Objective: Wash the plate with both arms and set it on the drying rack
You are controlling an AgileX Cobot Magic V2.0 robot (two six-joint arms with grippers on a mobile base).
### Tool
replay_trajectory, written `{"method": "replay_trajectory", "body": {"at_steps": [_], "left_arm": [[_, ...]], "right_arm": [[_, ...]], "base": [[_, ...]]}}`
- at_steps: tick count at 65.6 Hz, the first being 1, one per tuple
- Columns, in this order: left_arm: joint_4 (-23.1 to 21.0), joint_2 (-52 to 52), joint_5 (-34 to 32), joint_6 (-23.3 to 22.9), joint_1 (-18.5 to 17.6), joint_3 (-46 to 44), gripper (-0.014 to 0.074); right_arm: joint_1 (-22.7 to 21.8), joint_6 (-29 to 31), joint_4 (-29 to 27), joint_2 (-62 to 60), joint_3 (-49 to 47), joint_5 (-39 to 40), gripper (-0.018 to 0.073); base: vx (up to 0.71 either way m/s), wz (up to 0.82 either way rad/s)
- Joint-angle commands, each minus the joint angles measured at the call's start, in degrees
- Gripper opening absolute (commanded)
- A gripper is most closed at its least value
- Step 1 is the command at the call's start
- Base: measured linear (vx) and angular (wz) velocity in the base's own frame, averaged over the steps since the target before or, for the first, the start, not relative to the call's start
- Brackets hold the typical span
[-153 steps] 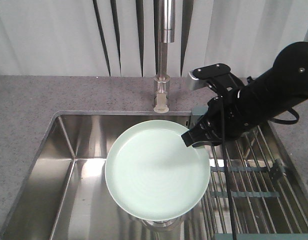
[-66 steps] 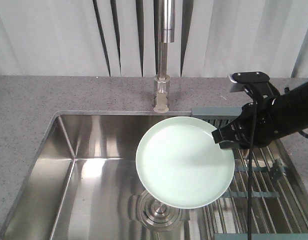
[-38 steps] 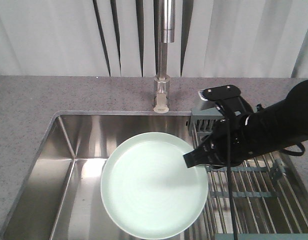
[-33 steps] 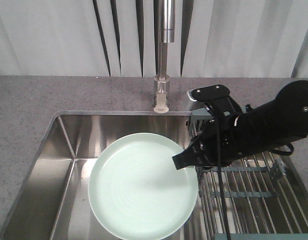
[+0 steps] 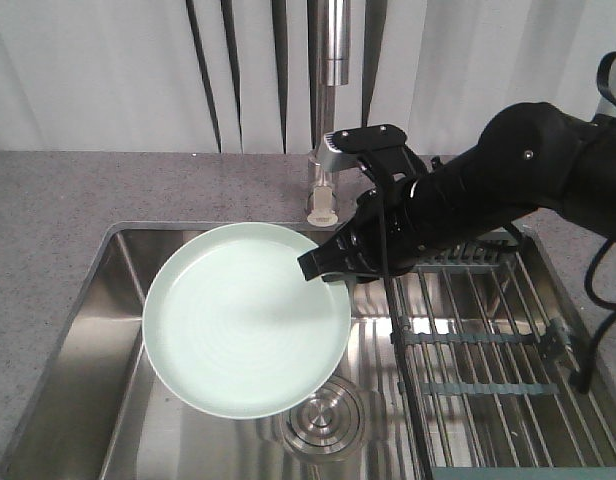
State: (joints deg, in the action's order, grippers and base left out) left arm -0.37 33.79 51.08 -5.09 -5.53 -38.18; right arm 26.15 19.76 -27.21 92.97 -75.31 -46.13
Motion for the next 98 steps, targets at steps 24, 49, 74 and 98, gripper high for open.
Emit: {"method": "replay_trajectory", "body": {"at_steps": [24, 49, 74, 98], "left_arm": [[-0.09, 0.04, -3.17, -0.48, 0.09, -1.42, 0.0468], [-0.09, 0.04, -3.17, -0.48, 0.09, -1.42, 0.0468], [-0.09, 0.04, -3.17, -0.48, 0.09, -1.42, 0.0468], [-0.09, 0.04, -3.17, -0.48, 0.09, -1.42, 0.0468]], "right_arm": [[-7.37, 1.54, 1.11, 6.29, -15.82, -3.48, -0.0001], [-15.81, 1.74, 1.07, 6.46, -16.71, -8.30, -0.0001], [-18.94, 3.55, 0.02, -1.80, -2.24, -2.33, -0.0001], [-18.88, 5.18, -1.69, -10.26, 9.55, -0.25, -0.0001]], "base": [[0.00, 0.00], [0.00, 0.00], [0.00, 0.00], [0.00, 0.00]]}}
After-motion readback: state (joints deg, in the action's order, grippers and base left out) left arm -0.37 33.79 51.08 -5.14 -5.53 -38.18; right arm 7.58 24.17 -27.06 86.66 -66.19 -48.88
